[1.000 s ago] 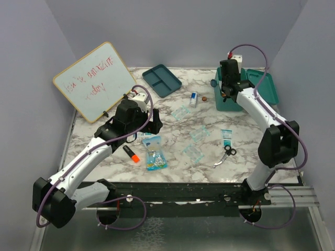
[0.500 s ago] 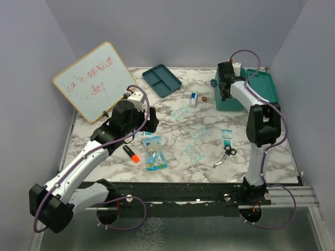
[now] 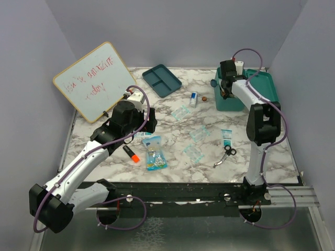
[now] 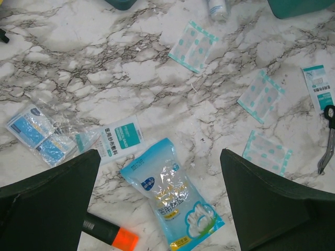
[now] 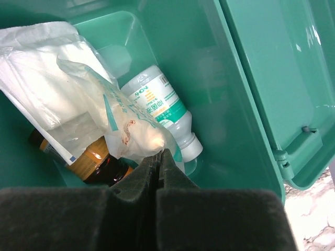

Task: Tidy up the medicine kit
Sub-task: Place the medical item at the medicine box.

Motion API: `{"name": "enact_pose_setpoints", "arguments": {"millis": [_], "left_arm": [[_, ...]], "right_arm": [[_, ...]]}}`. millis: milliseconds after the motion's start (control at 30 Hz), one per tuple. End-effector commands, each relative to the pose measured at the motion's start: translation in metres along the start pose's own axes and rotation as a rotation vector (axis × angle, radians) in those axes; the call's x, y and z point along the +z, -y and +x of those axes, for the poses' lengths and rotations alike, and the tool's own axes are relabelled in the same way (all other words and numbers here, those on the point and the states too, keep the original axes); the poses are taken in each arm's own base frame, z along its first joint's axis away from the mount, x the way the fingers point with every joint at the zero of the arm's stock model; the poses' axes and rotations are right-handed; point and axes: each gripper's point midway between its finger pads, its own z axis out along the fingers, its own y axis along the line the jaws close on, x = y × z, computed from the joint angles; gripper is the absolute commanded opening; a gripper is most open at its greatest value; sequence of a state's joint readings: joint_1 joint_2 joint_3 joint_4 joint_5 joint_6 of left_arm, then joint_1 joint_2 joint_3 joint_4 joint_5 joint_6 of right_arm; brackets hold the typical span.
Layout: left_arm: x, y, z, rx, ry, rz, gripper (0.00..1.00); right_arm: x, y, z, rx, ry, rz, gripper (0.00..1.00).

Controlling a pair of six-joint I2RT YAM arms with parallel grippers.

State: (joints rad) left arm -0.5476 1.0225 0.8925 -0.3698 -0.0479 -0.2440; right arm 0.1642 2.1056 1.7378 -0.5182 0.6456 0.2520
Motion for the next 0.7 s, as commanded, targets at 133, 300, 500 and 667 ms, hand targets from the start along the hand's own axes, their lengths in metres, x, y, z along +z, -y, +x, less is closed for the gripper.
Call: {"name": "enact_pose_setpoints", "arguments": {"millis": [133, 300, 500, 667], "left_arm": [[-0.004, -0.005, 0.002, 0.015, -0.001, -0.027, 0.99], [-0.005, -0.005, 0.001, 0.014, 0.002, -0.027, 0.99], [-0.006, -0.005, 0.0, 0.014, 0.006, -0.027, 0.99], [-0.006, -0.006, 0.001, 0.015, 0.005, -0.03, 0.99]], "right_arm": [[-0.027, 0.032, -0.047, 0.019, 0.104, 0.082, 0.01], [-0.028, 0.039, -0.057, -0.001, 0.134, 0.122, 0.01], [-0.01, 0.034, -0.047, -0.039, 0.111, 0.152, 0.0], [0.006, 0.015, -0.04, -0.055, 0.079, 0.089, 0.12]]}}
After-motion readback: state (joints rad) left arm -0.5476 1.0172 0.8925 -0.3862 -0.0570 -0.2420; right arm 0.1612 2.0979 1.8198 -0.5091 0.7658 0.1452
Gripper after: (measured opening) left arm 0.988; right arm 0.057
